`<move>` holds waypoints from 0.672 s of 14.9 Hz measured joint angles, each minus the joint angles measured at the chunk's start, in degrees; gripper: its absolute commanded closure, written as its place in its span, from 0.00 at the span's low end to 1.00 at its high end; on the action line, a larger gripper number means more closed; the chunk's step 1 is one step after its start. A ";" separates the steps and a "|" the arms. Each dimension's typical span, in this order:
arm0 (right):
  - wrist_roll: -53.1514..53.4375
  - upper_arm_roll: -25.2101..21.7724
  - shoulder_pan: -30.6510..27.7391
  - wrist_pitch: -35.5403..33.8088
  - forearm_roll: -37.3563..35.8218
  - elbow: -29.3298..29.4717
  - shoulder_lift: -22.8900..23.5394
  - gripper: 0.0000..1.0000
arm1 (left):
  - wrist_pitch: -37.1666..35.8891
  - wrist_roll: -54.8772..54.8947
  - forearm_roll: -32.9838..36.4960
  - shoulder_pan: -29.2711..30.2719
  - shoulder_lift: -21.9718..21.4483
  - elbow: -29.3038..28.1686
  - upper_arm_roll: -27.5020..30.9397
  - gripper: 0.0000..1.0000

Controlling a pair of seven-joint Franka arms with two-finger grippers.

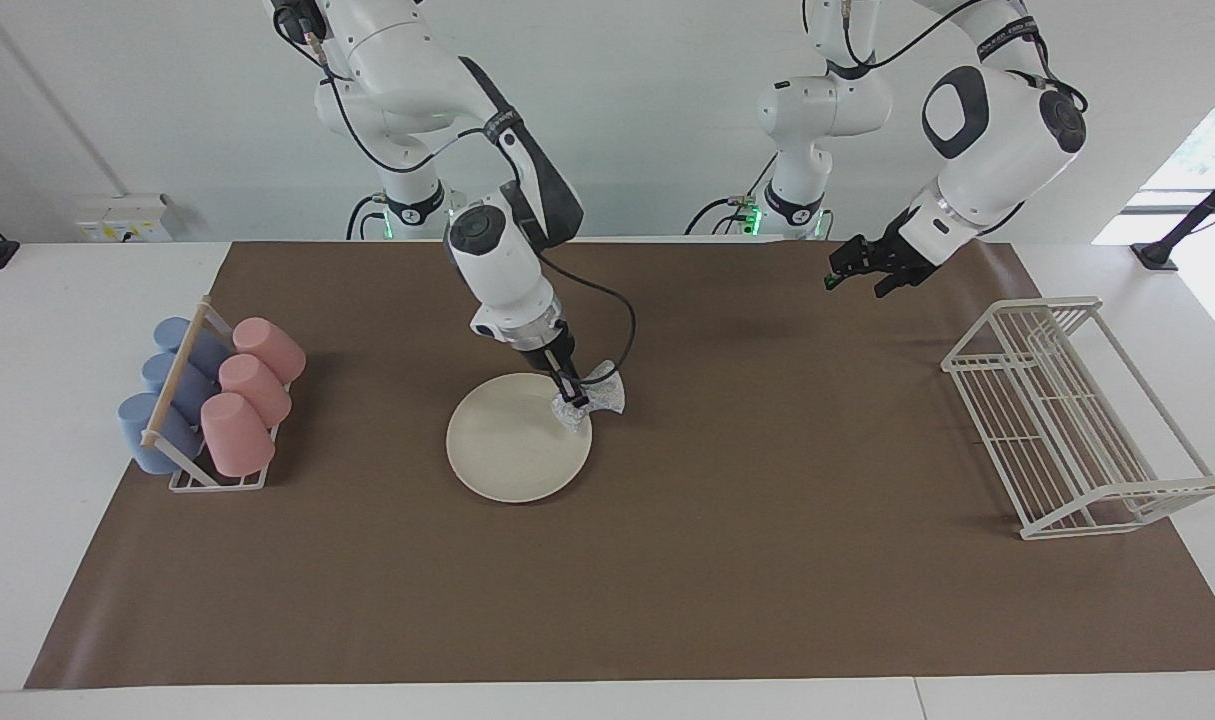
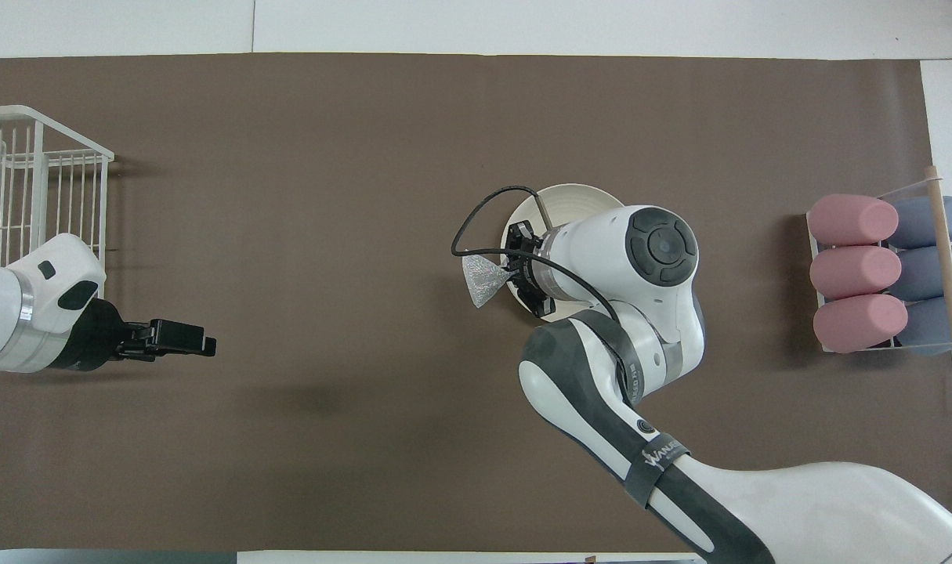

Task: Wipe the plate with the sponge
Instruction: 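Lift the scrubber off the plate and carry it toward the left gripper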

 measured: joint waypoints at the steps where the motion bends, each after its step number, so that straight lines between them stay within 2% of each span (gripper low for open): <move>1: 3.24 -0.01 0.53 -4.84 -1.66 3.71 -0.43 1.00 | 0.01 -0.33 0.00 0.00 0.00 0.00 0.00 0.00; 3: 9.68 0.01 2.28 -14.16 -5.20 10.89 -1.14 1.00 | 0.03 -2.02 -1.15 0.01 0.00 0.01 0.02 0.00; 5: 17.17 0.06 5.55 -20.31 -6.54 16.40 -1.55 1.00 | 0.04 -3.04 -6.06 0.07 0.00 0.03 0.18 0.00; 7: 25.17 0.13 9.93 -22.54 -6.93 19.09 -2.02 1.00 | -0.25 -3.53 -14.19 0.33 0.00 0.03 0.71 0.00; 10: 32.99 0.23 14.70 -22.76 -7.54 19.65 -2.57 1.00 | -4.41 -3.67 -26.77 2.30 0.01 0.05 1.10 0.00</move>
